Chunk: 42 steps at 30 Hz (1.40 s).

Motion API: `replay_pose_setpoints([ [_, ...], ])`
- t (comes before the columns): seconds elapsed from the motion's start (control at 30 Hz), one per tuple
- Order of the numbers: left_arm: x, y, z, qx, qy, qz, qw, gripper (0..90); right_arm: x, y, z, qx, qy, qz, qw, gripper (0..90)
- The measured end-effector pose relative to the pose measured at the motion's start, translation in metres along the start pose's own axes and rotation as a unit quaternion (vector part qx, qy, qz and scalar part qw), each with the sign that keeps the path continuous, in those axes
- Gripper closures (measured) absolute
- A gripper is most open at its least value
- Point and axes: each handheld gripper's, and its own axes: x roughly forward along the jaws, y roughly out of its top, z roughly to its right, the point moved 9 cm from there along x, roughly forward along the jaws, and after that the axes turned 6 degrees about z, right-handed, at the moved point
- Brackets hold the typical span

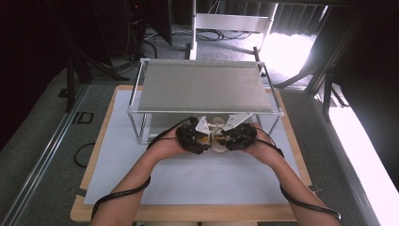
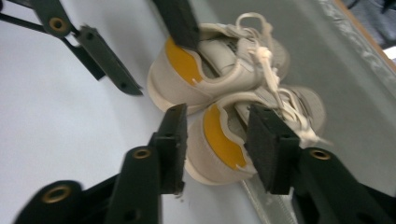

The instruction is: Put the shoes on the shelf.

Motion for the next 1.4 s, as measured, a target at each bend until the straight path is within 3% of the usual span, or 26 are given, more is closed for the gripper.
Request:
replay_pose_setpoints([
  [0.2, -0.006, -0.004, 0.002, -0.022, 0.013, 0.014, 0.9996, 54.8, -0.005, -0.008, -0.002, 0.012, -0.012, 0.013, 0.9998, 67.6],
  [0.23, -0.008, -0.009, 0.004, -0.034, 0.018, 0.016, 0.9991, 57.2, -0.007, -0.015, -0.004, 0.021, -0.021, 0.016, 0.9994, 71.8],
  [0.4, -0.009, -0.022, 0.005, -0.056, 0.032, 0.013, 0.9978, 64.5, -0.007, -0.026, -0.009, 0.038, -0.029, 0.018, 0.9987, 77.8],
  [0.5, -0.006, -0.030, 0.006, -0.070, 0.051, 0.016, 0.9961, 74.1, -0.002, -0.037, -0.013, 0.048, -0.039, 0.015, 0.9980, 89.9],
  [0.57, -0.003, -0.033, 0.005, -0.078, 0.067, 0.018, 0.9946, 77.5, 0.002, -0.041, -0.014, 0.056, -0.048, 0.015, 0.9972, 89.9],
  [0.7, 0.001, -0.036, 0.004, -0.088, 0.076, 0.026, 0.9928, 83.5, 0.009, -0.043, -0.015, 0.069, -0.063, 0.022, 0.9954, 89.9],
  [0.9, 0.010, -0.037, -0.001, -0.092, 0.089, 0.021, 0.9916, 87.5, 0.018, -0.044, -0.010, 0.085, -0.079, 0.023, 0.9930, 89.8],
  [1.07, 0.016, -0.035, -0.002, -0.093, 0.076, 0.025, 0.9925, 87.5, 0.021, -0.042, -0.010, 0.088, -0.077, 0.028, 0.9927, 89.8],
  [1.4, 0.022, -0.033, -0.012, -0.087, 0.080, 0.027, 0.9927, 87.7, 0.027, -0.039, -0.003, 0.096, -0.086, 0.028, 0.9912, 89.7],
])
